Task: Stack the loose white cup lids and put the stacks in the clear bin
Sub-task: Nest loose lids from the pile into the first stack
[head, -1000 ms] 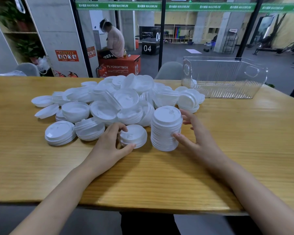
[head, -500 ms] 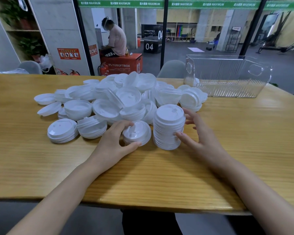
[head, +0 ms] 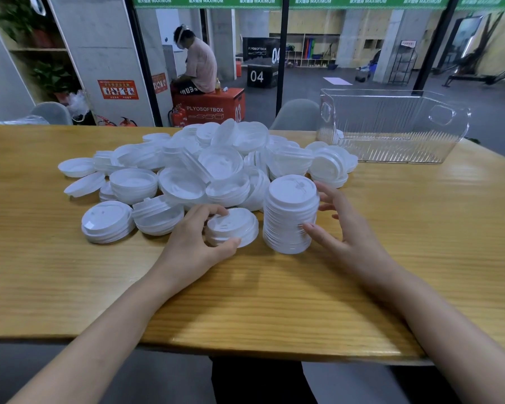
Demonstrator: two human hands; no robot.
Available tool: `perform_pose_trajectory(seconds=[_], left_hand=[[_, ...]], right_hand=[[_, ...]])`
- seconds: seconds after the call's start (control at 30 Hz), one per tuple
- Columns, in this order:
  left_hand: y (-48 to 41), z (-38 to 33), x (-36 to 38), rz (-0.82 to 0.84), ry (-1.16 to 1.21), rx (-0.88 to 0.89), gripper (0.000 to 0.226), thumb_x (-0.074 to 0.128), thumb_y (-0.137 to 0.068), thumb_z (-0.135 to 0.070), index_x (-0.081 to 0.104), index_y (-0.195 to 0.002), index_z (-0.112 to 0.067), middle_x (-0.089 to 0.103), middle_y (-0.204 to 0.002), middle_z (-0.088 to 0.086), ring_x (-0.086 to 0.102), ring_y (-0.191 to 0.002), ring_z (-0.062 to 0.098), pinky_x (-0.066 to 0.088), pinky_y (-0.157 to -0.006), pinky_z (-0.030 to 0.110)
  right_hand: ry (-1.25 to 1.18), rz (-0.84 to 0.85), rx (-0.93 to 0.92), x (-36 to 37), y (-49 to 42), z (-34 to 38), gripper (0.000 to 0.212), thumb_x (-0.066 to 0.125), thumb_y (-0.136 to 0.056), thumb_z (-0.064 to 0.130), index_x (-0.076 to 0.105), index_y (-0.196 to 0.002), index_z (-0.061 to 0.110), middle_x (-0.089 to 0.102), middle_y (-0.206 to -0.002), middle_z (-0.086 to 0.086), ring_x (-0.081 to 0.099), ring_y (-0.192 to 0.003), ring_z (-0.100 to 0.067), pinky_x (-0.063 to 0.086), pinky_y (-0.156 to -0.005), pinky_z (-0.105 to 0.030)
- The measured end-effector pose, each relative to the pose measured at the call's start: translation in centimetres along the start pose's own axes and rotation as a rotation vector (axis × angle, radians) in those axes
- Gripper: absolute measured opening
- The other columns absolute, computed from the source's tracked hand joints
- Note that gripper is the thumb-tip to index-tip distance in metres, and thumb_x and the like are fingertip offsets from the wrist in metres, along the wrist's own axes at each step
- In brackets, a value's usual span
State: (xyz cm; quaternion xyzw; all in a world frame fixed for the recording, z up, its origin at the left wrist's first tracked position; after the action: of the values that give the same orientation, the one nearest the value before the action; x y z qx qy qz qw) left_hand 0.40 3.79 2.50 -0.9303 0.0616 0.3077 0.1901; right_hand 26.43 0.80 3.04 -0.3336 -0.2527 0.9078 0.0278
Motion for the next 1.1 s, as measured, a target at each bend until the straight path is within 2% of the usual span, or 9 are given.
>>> perform_pose_trajectory(seconds=[0.13, 0.33, 0.43, 0.5, 0.57, 0.7, 0.83, 0.93, 1.1], left_hand=[[-0.1, 0.1, 0.0, -0.015, 0.014, -0.019, 0.059, 0.062, -0.061, -0.061, 0.056, -0.114, -0.035, 0.053, -0.115, -0.023, 0.05, -0.103, -0.007, 0.041, -0.085, 0.016], [0.0, -0.2, -0.2, 0.001, 0.09, -0.049, 0.045, 0.074, -0.074, -0.054, 0.058, -0.113, -0.036, 0.055, -0.117, -0.022, 0.046, -0.107, -0.014, 0.034, -0.078, -0.002], [0.2, -0.2, -0.4, -0.02, 0.181, -0.058, 0.053, 0.072, -0.061, -0.064, 0.061, -0.108, -0.042, 0.06, -0.117, -0.019, 0.054, -0.109, -0.008, 0.041, -0.091, 0.012], [0.2, -0.4, -0.6, -0.042, 0.248, -0.056, 0.054, 0.072, -0.059, -0.065, 0.063, -0.108, -0.043, 0.063, -0.116, -0.016, 0.058, -0.11, -0.001, 0.046, -0.096, 0.023], [0.4, -1.2, -0.8, -0.065, 0.332, -0.049, 0.056, 0.075, -0.058, -0.062, 0.063, -0.109, -0.042, 0.066, -0.113, -0.015, 0.062, -0.107, 0.001, 0.048, -0.093, 0.023], [0.3, -3.5, -1.3, -0.074, 0.544, -0.009, 0.055, 0.083, -0.062, -0.043, 0.064, -0.112, -0.033, 0.072, -0.108, -0.003, 0.068, -0.102, 0.009, 0.052, -0.085, 0.02], [-0.6, -6.1, -2.0, -0.04, 0.573, 0.096, 0.056, 0.088, -0.068, -0.028, 0.061, -0.116, -0.029, 0.073, -0.109, -0.002, 0.069, -0.104, 0.014, 0.053, -0.092, 0.029], [-1.7, -7.5, -2.2, -0.02, 0.539, 0.176, 0.063, 0.085, -0.063, -0.037, 0.06, -0.119, -0.031, 0.07, -0.116, -0.002, 0.065, -0.112, 0.016, 0.05, -0.101, 0.039], [-3.6, -8.8, -1.2, 0.023, 0.409, 0.259, 0.063, 0.079, -0.065, -0.044, 0.058, -0.124, -0.039, 0.066, -0.122, -0.016, 0.06, -0.117, 0.007, 0.049, -0.101, 0.029]], right_hand=[[0.004, 0.006, -0.003, 0.0, 0.0, 0.1, 0.074, 0.055, -0.084, 0.061, 0.032, -0.148, 0.035, 0.052, -0.133, 0.013, 0.05, -0.12, -0.003, 0.036, -0.096, -0.013], [0.012, 0.015, 0.0, 0.0, 0.1, 0.0, 0.073, 0.056, -0.083, 0.062, 0.031, -0.147, 0.037, 0.05, -0.134, 0.016, 0.049, -0.121, -0.002, 0.036, -0.095, -0.013], [0.029, -0.055, -0.049, -0.6, 0.1, 0.7, 0.063, 0.057, -0.085, 0.058, 0.036, -0.141, 0.037, 0.047, -0.135, 0.023, 0.047, -0.121, -0.001, 0.033, -0.095, -0.007], [0.116, -0.214, -0.148, -1.8, 0.2, 2.0, 0.054, 0.058, -0.088, 0.049, 0.043, -0.136, 0.029, 0.049, -0.129, 0.02, 0.05, -0.113, -0.005, 0.033, -0.094, -0.009], [0.199, -0.372, -0.248, -2.8, 0.7, 4.0, 0.041, 0.06, -0.091, 0.039, 0.055, -0.125, 0.017, 0.053, -0.117, 0.015, 0.05, -0.1, -0.01, 0.034, -0.088, -0.01], [0.216, -0.368, -0.3, -2.0, 1.2, 8.1, 0.021, 0.059, -0.092, 0.035, 0.069, -0.099, 0.018, 0.063, -0.095, 0.015, 0.049, -0.085, -0.007, 0.038, -0.076, -0.014], [0.098, -0.307, -0.187, -2.6, -0.8, 10.1, 0.01, 0.063, -0.091, 0.036, 0.065, -0.1, 0.032, 0.066, -0.085, 0.025, 0.052, -0.08, 0.0, 0.039, -0.07, -0.016], [-0.356, -0.163, 0.054, -3.6, -3.1, 9.9, 0.012, 0.068, -0.092, 0.018, 0.066, -0.103, 0.023, 0.074, -0.078, 0.007, 0.06, -0.07, 0.0, 0.04, -0.064, -0.011], [-0.567, -0.012, 0.31, -3.8, -5.0, 7.6, 0.023, 0.072, -0.086, 0.011, 0.066, -0.106, 0.021, 0.066, -0.073, 0.005, 0.04, -0.06, -0.01, 0.03, -0.053, -0.02]])
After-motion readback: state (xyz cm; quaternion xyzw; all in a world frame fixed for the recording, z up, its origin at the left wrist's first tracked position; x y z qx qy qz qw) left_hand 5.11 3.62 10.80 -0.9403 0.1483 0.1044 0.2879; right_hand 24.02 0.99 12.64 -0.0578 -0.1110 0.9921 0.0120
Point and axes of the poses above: each hand's wrist, its own y-axis away from the middle knuckle, its own x-axis out of the palm, z = x × y, the point moved 5 cm from there along -y, towards the middle knuckle
